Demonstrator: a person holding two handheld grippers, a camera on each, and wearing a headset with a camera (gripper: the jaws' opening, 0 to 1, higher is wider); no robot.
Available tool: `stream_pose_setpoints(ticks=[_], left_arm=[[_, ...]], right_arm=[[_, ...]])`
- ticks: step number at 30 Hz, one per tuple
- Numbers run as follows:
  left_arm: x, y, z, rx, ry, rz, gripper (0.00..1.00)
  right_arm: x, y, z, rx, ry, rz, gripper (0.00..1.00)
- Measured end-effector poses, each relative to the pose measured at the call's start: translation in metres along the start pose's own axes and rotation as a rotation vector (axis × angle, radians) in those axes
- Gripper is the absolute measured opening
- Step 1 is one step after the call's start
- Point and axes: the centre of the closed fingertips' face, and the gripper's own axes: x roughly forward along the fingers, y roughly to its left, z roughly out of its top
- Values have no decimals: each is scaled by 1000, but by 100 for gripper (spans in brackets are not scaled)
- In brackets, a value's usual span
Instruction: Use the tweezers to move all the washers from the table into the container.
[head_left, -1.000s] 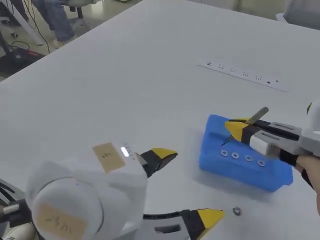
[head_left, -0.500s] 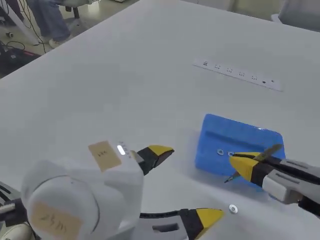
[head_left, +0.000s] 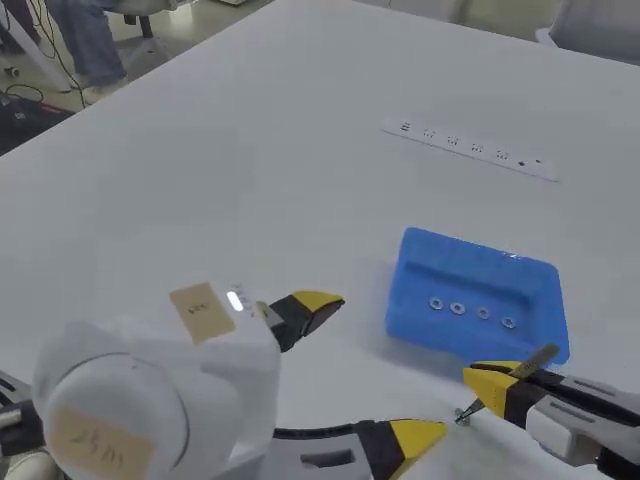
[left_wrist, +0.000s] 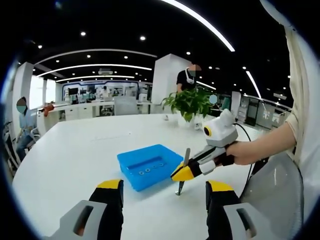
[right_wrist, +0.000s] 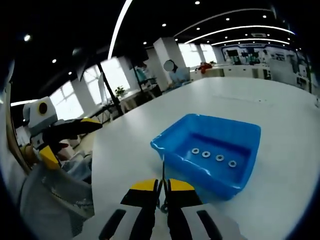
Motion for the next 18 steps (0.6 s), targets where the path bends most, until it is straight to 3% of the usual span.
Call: stream_pose_setpoints(ticks=[4, 8, 9, 11, 14, 18], left_arm=[[0, -1, -1, 7, 4, -2, 67], [0, -1, -1, 10, 5, -2, 67], [0, -2, -1, 11, 5, -3, 67], [1, -3, 0, 22, 8, -4, 67], [2, -7, 0, 31, 10, -22, 67], [5, -11, -3, 58, 32, -35, 69]], right_arm=[[0, 8, -1, -73, 19, 5, 4], [3, 16, -6, -192, 53, 23, 4], [5, 18, -8, -253, 65, 24, 4], [7, 18, -8, -312, 65, 5, 4], [8, 18, -9, -349, 60, -3, 3], [7, 18, -9, -336, 46, -3, 3]])
